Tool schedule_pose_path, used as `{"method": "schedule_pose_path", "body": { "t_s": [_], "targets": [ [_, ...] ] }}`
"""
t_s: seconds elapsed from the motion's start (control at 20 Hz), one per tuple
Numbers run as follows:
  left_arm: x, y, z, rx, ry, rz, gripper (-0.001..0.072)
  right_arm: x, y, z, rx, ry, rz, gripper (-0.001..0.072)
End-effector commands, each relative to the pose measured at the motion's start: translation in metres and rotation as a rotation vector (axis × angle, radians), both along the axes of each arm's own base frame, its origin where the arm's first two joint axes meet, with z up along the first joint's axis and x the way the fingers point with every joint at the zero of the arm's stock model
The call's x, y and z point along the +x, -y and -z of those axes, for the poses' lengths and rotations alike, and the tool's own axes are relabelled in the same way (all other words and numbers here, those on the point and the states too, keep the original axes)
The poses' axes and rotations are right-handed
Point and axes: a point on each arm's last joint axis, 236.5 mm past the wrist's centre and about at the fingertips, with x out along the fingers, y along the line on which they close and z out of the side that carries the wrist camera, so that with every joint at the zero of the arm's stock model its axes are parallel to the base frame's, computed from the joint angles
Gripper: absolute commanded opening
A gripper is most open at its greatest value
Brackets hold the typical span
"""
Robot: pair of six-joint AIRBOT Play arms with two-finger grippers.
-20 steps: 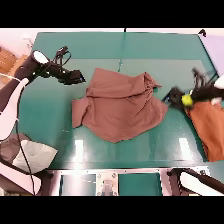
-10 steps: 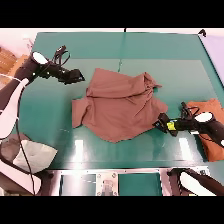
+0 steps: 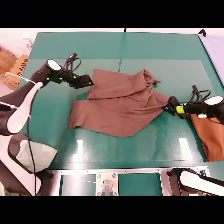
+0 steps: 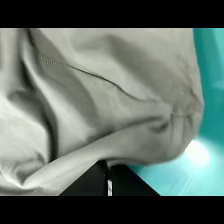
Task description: Fold the shirts.
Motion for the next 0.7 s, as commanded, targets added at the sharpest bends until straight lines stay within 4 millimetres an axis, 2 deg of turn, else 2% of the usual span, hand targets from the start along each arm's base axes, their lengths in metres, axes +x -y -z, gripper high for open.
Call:
{"method": "schedule_pose_path", "body": {
  "t_s": [0.0,0.15,0.2,0.25,0.3,0.4,0.45,0.55,0.65],
  "targets": [
    [0.012,0.019,0.015,0.009,0.046,-0.023,0.0546,0.018,0.023,-0.021,-0.028,0.018,-0.035,0.0018],
    [0.012,0.031,0.026,-0.019,0.029,-0.038,0.0544,0.027,0.026,-0.031,-0.04,0.043,-0.039,0.0019],
    [0.01,0.033,0.029,-0.03,0.013,-0.038,0.0467,0.029,0.027,-0.032,-0.042,0.047,-0.04,0.0018],
    [0.009,0.034,0.03,-0.026,0.015,-0.028,0.013,0.032,0.028,-0.033,-0.045,0.052,-0.04,0.0018],
    [0.011,0.033,0.027,-0.024,0.024,-0.021,0.0021,0.037,0.03,-0.034,-0.046,0.054,-0.041,0.0018],
    [0.012,0.026,0.013,-0.021,0.024,0.01,0.002,0.052,0.036,-0.034,-0.047,0.062,-0.042,0.0018],
    [0.009,0.016,0.007,0.008,0.014,0.025,0.0018,0.063,0.039,-0.035,-0.045,0.064,-0.049,0.0018],
    [-0.007,-0.018,0.003,0.128,-0.039,0.056,0.0018,0.089,0.045,-0.038,-0.038,0.073,-0.073,0.0018],
    [-0.035,-0.051,0.007,0.262,-0.129,0.092,0.0018,0.12,0.048,-0.044,-0.03,0.088,-0.098,0.0018]
  ]
}}
